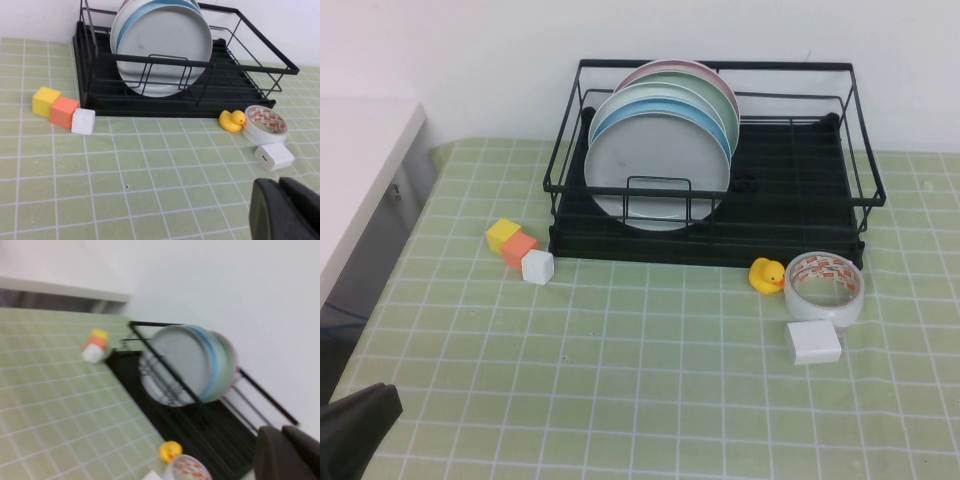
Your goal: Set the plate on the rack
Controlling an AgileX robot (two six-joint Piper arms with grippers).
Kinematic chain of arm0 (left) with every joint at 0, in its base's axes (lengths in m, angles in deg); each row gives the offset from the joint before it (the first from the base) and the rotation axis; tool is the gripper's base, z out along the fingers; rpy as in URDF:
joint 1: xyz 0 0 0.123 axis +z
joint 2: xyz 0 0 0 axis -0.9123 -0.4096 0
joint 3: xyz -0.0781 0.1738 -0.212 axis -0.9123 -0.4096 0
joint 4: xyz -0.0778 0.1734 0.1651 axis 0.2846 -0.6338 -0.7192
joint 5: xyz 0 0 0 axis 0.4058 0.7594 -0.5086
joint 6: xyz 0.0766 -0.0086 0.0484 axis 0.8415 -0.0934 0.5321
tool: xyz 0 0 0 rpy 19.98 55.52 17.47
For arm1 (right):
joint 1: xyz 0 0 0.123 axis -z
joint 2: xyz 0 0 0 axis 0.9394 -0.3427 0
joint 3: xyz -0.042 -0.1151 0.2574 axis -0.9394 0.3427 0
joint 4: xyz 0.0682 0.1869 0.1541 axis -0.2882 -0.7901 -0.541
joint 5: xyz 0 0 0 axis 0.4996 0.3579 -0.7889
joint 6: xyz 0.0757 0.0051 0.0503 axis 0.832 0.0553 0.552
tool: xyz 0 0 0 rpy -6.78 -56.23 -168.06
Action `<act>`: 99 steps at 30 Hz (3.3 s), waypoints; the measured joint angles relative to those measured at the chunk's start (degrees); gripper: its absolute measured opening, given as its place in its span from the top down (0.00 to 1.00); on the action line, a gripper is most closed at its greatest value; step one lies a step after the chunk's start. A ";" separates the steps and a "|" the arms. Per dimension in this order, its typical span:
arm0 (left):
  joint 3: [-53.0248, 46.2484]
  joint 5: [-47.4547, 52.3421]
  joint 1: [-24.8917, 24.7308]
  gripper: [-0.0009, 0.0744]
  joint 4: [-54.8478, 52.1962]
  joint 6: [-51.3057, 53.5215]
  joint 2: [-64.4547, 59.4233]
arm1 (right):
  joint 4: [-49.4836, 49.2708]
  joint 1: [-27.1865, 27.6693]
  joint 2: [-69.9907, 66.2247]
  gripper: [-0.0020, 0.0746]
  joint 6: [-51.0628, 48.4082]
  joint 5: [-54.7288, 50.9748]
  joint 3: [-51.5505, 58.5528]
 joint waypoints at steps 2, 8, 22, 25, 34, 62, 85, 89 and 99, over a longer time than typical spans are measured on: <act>0.00 0.24 0.00 0.99 0.00 0.00 0.00 | 3.48 0.00 4.91 0.96 3.79 0.10 2.38; 0.00 1.02 0.00 0.99 0.21 0.00 0.00 | 9.33 0.12 11.18 0.96 17.65 4.84 11.90; 0.00 5.96 0.00 0.99 0.21 -0.23 0.00 | 20.38 23.59 11.18 0.96 38.29 7.34 26.24; 0.00 6.63 0.00 0.99 0.21 -0.23 0.00 | 21.01 24.55 11.18 0.96 40.19 12.25 30.30; 0.00 7.84 0.00 0.99 0.21 -0.23 0.00 | 36.13 24.34 11.18 0.96 55.59 15.45 31.78; 0.00 11.69 0.00 0.99 0.21 -0.23 0.00 | 39.55 24.08 11.18 0.96 58.92 13.19 31.58; -19.59 -8.46 0.00 0.99 -49.61 -49.54 22.49 | 39.65 24.08 11.18 0.96 58.92 13.19 31.58; -22.04 -8.03 0.00 0.99 -50.36 -49.40 22.50 | 39.65 24.08 11.18 0.96 58.92 13.19 31.58; -22.93 -9.81 -4.46 0.99 -48.71 -41.68 22.63 | 39.77 24.08 11.18 0.96 58.92 13.19 31.58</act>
